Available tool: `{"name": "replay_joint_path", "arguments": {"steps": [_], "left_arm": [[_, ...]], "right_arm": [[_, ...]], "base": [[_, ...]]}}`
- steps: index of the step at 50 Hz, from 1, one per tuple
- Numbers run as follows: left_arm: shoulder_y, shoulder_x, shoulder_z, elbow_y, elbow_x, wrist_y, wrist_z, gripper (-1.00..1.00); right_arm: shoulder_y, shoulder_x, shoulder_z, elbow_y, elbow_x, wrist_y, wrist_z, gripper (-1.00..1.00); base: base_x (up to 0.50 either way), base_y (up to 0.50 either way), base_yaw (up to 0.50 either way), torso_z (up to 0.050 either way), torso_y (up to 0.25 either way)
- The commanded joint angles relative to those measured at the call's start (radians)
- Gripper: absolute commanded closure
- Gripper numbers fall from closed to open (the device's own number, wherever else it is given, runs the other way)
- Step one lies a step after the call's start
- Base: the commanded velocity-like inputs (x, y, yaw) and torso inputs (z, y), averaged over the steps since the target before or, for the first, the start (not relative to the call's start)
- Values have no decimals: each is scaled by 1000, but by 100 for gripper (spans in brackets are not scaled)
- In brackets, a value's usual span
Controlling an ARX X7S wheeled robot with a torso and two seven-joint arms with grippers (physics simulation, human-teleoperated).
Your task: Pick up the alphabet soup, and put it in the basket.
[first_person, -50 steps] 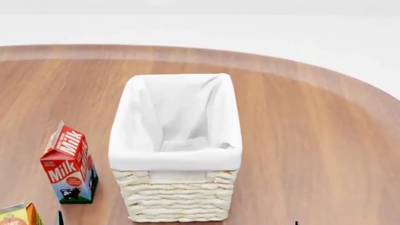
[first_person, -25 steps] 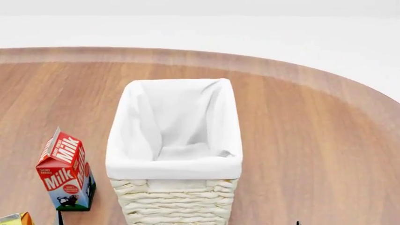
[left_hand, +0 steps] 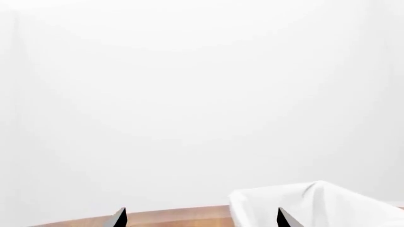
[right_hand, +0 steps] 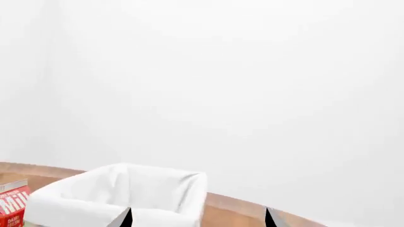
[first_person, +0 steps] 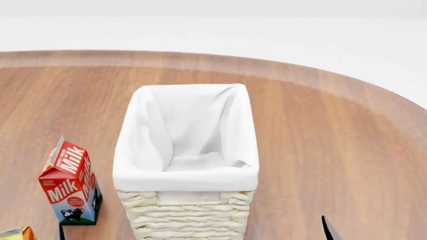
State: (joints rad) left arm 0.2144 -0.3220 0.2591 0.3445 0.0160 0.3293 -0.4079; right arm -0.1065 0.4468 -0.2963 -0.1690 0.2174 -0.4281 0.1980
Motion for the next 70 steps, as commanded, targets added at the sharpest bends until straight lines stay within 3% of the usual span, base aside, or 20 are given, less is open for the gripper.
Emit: {"name": "replay_joint_path", "arguments": {"steps": [1, 7, 11, 19, 39, 50, 70], "left_arm": [[-4, -6, -4, -3, -11, -1, -4, -100], [-2, -11, -9, 5, -16, -3, -7, -100], [-4, -11, -7, 0, -17, 0, -9, -100], [-5, -13, -4, -3, -19, 0, -10, -100], [-8, -13, 7, 6, -9, -15, -19, -100], [-11, -15, 12, 2, -6, -15, -21, -100], [-5, -21, 20, 8, -2, -12, -27, -100]], "right_arm": [[70, 120, -31, 182, 260, -78, -313, -100], [120, 138, -72, 319, 360, -95, -508, -100], [160, 131, -92, 396, 302, -59, -501, -100], [183, 162, -163, 460, 301, -40, -660, -100], [237, 186, -276, 503, 222, 28, -802, -100], [242, 223, -318, 447, 285, 73, -924, -100], [203, 267, -363, 313, 227, 75, -926, -100]], "base": [[0, 0, 0, 0, 0], [0, 0, 0, 0, 0], [0, 0, 0, 0, 0], [0, 0, 0, 0, 0], [0, 0, 0, 0, 0], [0, 0, 0, 0, 0], [0, 0, 0, 0, 0]]}}
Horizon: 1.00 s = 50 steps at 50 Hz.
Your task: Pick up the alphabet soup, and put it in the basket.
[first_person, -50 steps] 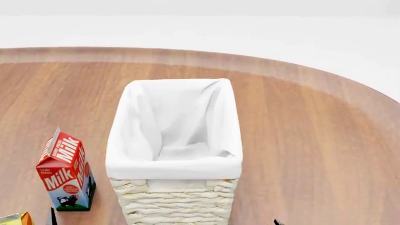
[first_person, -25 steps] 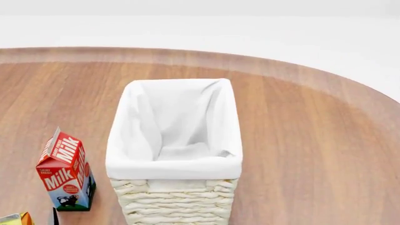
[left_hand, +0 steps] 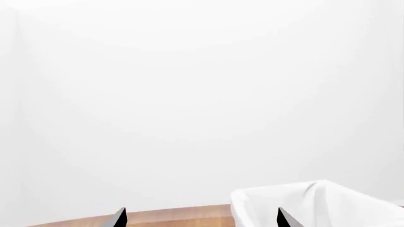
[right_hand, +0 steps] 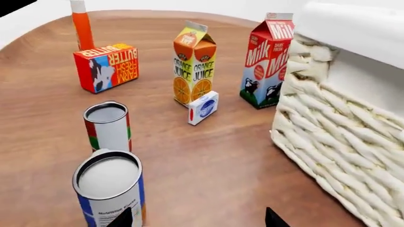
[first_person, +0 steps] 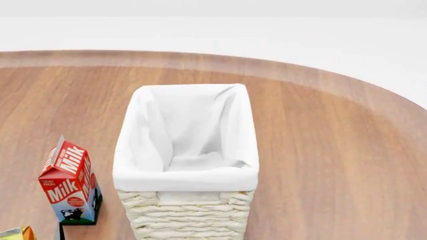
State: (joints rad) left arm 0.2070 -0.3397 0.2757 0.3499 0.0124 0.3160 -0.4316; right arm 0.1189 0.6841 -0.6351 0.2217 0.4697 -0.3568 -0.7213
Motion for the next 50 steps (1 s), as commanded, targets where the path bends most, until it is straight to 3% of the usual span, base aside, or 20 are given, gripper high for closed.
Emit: {"name": "replay_joint_path", "arguments": {"steps": [1, 28, 50], "left_arm": [[2, -3, 3, 3, 1, 1, -3, -100], [-2, -10, 13, 5, -1, 0, -8, -100], [-4, -15, 19, 1, -1, 2, -14, -100]], "right_arm": [[-27, 37, -26, -92, -28, 7, -4, -100], [-35, 29, -105, -181, -164, 11, -7, -100], [-19, 9, -113, -140, -172, 8, -13, -100]], "base": [[0, 0, 0, 0, 0], [0, 0, 0, 0, 0], [0, 0, 0, 0, 0]]}}
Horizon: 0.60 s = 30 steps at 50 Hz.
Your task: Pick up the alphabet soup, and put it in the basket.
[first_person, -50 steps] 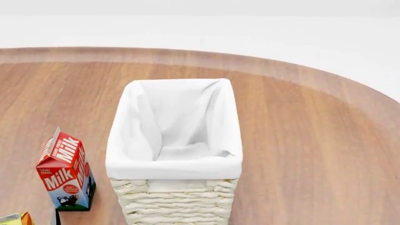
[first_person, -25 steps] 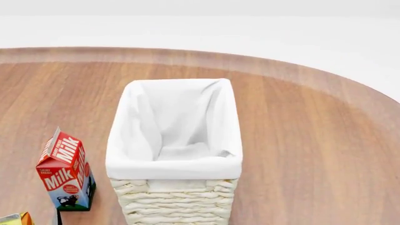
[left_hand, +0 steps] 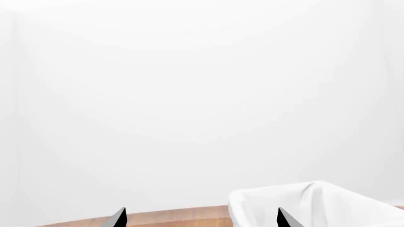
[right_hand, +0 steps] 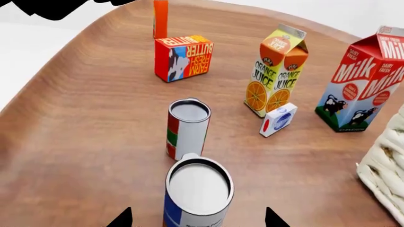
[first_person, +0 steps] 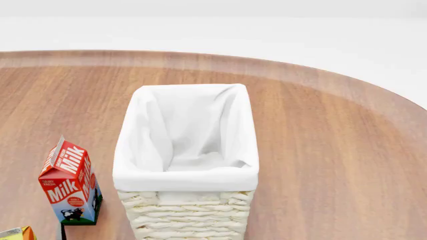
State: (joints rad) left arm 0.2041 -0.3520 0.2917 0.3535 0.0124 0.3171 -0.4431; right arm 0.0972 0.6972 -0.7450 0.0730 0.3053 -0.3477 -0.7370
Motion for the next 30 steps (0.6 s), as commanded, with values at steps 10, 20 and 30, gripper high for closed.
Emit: {"name": "replay_joint_path", "arguments": {"steps": [10, 20, 30], "left_arm": [[-6, -1, 10, -8, 2, 0, -4, -100], [-3, -5, 11, -2, 1, -1, -8, -100], [0, -10, 7, -1, -3, 5, -13, -100]], "right_arm": [[12, -25, -19, 29, -31, 2, 0, -100], [19, -39, -29, 41, -50, -2, 1, -100], [19, -39, -32, 36, -58, 1, 7, -100]], "base": [[0, 0, 0, 0, 0], [0, 0, 0, 0, 0], [0, 0, 0, 0, 0]]}}
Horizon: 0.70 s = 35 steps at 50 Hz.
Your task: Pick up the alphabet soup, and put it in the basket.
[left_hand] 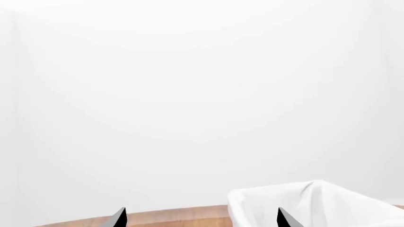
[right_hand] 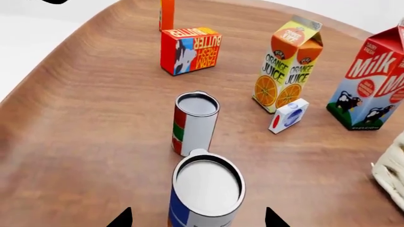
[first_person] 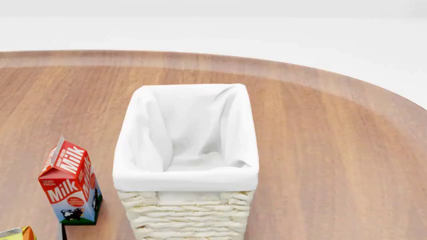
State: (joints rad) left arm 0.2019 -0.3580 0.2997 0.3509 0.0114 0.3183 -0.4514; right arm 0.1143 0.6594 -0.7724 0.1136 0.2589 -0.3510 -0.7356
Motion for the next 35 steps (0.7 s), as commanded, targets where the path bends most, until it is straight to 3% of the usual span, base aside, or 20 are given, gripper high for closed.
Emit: {"name": "replay_joint_path", "arguments": {"steps": [1, 35], "left_arm": [[1, -4, -1, 1, -3, 4, -4, -100], [2, -10, 8, 5, 1, 2, -15, -100]], "right_arm": [[2, 1, -4, -9, -11, 6, 7, -100], [45, -46, -14, 40, -38, 13, 17, -100]], "base": [[0, 0, 0, 0, 0], [0, 0, 0, 0, 0]]}}
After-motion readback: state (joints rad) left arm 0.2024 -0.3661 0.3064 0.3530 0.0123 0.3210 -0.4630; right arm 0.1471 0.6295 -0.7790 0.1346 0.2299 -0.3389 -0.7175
